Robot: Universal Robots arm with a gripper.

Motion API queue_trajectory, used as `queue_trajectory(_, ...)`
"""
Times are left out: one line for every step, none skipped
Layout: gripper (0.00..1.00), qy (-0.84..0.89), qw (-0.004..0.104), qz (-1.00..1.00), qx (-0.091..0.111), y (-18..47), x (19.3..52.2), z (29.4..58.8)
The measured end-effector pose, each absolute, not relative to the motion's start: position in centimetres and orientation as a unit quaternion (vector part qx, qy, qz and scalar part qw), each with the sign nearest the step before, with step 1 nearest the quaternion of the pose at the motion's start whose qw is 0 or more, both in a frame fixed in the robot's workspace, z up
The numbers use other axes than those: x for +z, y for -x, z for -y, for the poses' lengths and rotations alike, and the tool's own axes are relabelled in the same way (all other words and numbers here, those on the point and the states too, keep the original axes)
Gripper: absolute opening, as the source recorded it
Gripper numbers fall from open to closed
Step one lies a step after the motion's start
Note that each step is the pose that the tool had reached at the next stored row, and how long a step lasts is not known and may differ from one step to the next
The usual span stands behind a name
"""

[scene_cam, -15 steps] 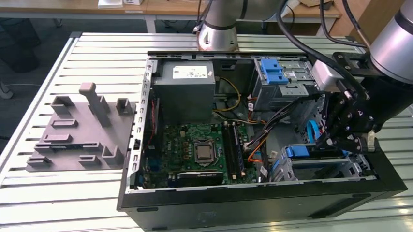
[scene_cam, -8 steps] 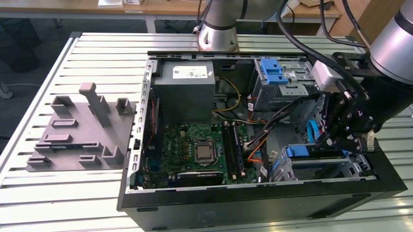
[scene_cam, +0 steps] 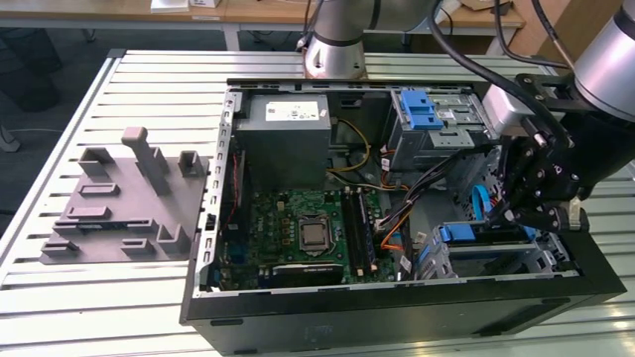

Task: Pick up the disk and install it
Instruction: 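Insert the second disk wire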

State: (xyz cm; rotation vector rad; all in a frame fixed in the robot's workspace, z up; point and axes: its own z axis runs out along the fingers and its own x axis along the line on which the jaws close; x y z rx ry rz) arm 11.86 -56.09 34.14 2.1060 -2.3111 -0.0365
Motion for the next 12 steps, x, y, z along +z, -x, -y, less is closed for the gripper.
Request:
queue_trajectory(0.11, -0.674, 0.007, 0.739, -0.012, -11.87, 34.2, 56.09)
queue_trajectory(0.11, -0.674, 0.007, 0.739, -0.012, -11.87, 34.27, 56.08)
queue_trajectory(0.11, -0.674, 0.007, 0.739, -0.012, -11.87, 34.32, 56.08)
queue_trajectory(0.11, -0.673, 0.007, 0.739, -0.012, -11.87, 34.37, 56.08)
queue_trajectory(0.11, -0.674, 0.007, 0.739, -0.012, -11.87, 34.43, 56.08)
queue_trajectory(0.11, -0.673, 0.007, 0.739, -0.012, -11.86, 34.47, 56.08)
queue_trajectory(0.11, -0.674, 0.007, 0.739, -0.012, -11.86, 34.48, 56.08)
queue_trajectory(0.11, -0.674, 0.007, 0.739, -0.012, -11.86, 34.48, 56.07)
queue_trajectory(0.11, -0.674, 0.007, 0.739, -0.012, -11.87, 34.51, 56.08)
queue_trajectory(0.11, -0.674, 0.007, 0.739, -0.012, -11.87, 34.54, 56.08)
queue_trajectory(0.11, -0.673, 0.007, 0.739, -0.012, -11.86, 34.54, 56.07)
queue_trajectory(0.11, -0.673, 0.007, 0.739, -0.012, -11.86, 34.55, 56.08)
